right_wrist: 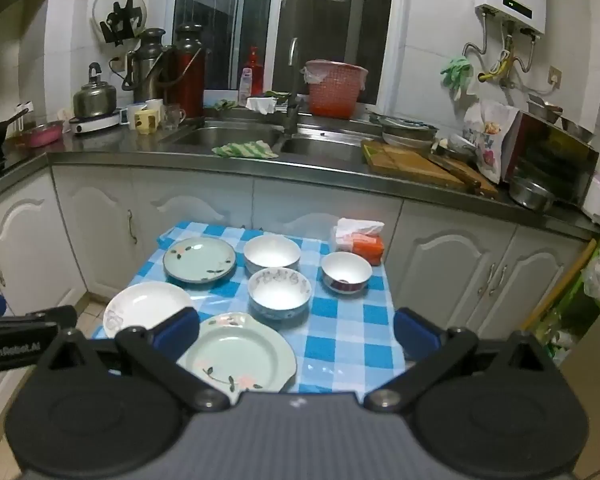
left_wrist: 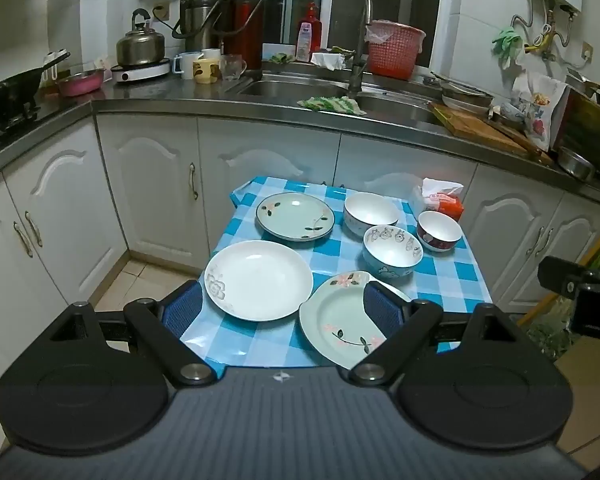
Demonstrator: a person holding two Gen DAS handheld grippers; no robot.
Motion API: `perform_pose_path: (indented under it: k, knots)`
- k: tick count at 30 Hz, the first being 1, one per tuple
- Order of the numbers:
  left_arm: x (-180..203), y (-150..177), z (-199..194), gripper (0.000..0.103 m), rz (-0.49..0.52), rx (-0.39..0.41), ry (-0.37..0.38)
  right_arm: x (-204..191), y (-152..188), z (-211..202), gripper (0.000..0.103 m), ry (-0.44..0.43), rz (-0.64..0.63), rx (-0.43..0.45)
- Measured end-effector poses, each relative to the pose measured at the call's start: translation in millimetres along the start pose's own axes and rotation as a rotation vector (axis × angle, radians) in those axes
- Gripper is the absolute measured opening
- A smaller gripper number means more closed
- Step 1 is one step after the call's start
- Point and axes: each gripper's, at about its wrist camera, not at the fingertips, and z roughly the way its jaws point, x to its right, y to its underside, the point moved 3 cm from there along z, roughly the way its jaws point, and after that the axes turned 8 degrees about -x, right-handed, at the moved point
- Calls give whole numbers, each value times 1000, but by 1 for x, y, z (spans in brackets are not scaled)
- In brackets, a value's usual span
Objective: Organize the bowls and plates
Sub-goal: 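Move the left gripper toward the rim of the large pale green flowered plate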
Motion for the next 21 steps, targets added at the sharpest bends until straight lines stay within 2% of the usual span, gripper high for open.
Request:
perform_pose_path:
  k: [3, 13, 21]
  knots:
    - [0, 1, 3, 103, 2, -8, 10, 0, 0, -1, 103, -16, 6, 8]
    - [-2, 0, -1, 103, -8, 10, 10, -10, 1, -6, 103, 35, -46, 51]
    - [-4, 1, -2, 103, -29, 14, 8, -7, 2, -3, 103, 30, -23, 40]
